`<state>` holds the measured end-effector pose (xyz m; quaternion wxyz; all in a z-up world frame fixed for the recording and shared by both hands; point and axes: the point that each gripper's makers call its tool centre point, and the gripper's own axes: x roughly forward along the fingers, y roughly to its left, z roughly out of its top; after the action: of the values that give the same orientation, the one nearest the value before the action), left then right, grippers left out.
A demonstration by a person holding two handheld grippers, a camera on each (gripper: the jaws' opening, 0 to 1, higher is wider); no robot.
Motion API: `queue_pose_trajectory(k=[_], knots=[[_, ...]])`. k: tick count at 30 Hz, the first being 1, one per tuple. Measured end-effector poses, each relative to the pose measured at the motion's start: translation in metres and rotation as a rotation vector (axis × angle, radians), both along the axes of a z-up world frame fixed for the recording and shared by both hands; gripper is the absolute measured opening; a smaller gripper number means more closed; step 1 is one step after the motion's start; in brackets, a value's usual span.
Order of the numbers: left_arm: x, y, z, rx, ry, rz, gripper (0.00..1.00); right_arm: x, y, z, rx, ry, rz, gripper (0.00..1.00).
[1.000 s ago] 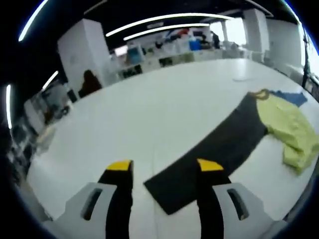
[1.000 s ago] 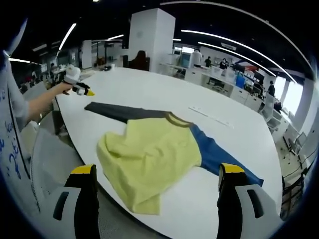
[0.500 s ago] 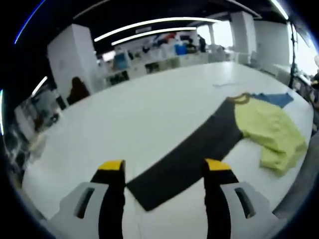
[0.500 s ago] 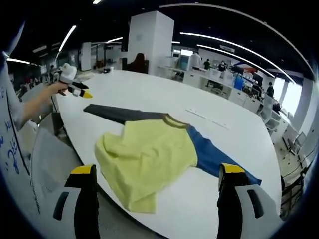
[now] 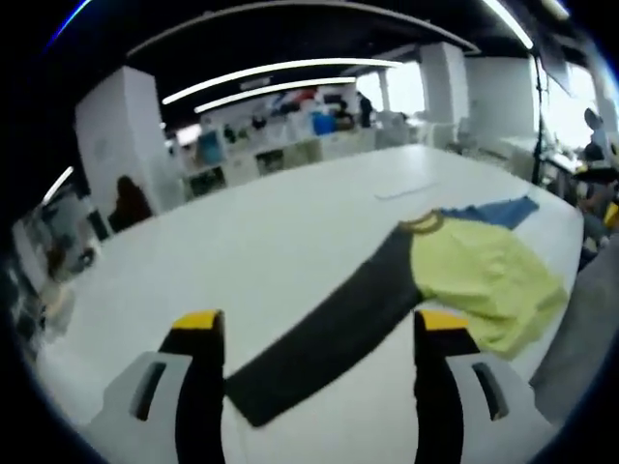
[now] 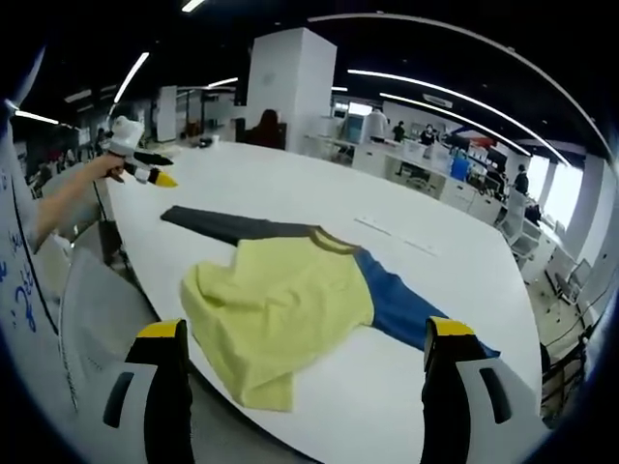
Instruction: Fold the garment on the visible template until the final outline fits inside the template.
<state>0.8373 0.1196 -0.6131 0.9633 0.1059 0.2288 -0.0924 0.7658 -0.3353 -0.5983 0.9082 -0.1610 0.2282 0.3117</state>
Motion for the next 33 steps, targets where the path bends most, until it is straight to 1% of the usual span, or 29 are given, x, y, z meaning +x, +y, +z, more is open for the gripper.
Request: queue_pose_trajectory(k=[2, 5, 8, 12, 13, 19, 22, 25, 29, 33], knots=[[-0.003, -0.006, 0.002, 0.013, 0.009, -0.013, 0.77, 0.000, -0.002, 0.002, 0.000, -0.005, -0.002, 1.00], [-0.007, -0.016, 0.007, 0.001, 0.007, -0.041, 0.81, -0.001, -0.005, 0.003, 0.001, -0.012, 0.000, 1.00], [-0.011, -0.030, 0.013, -0.040, -0.005, -0.074, 0.84, -0.002, -0.007, 0.004, 0.000, -0.017, 0.004, 1.00], [-0.019, -0.041, 0.016, -0.022, 0.001, -0.093, 0.87, -0.003, -0.008, 0.007, 0.004, -0.027, 0.016, 1.00], [-0.020, -0.043, 0.017, -0.026, 0.002, -0.093, 0.89, -0.003, -0.008, 0.008, 0.005, -0.028, 0.018, 1.00], [-0.035, -0.062, 0.021, -0.040, 0.006, -0.149, 0.95, -0.004, -0.010, 0.010, 0.010, -0.041, 0.031, 1.00], [-0.042, -0.069, 0.022, -0.032, 0.014, -0.166, 0.97, -0.004, -0.011, 0.011, 0.013, -0.048, 0.036, 1.00], [-0.048, -0.078, 0.023, -0.038, 0.017, -0.182, 0.97, -0.006, -0.012, 0.012, 0.014, -0.054, 0.043, 1.00], [-0.053, -0.087, 0.022, -0.059, 0.017, -0.192, 0.99, -0.008, -0.014, 0.013, 0.017, -0.062, 0.050, 1.00], [-0.062, -0.102, 0.020, -0.071, 0.028, -0.228, 0.99, -0.009, -0.018, 0.015, 0.018, -0.067, 0.050, 1.00]])
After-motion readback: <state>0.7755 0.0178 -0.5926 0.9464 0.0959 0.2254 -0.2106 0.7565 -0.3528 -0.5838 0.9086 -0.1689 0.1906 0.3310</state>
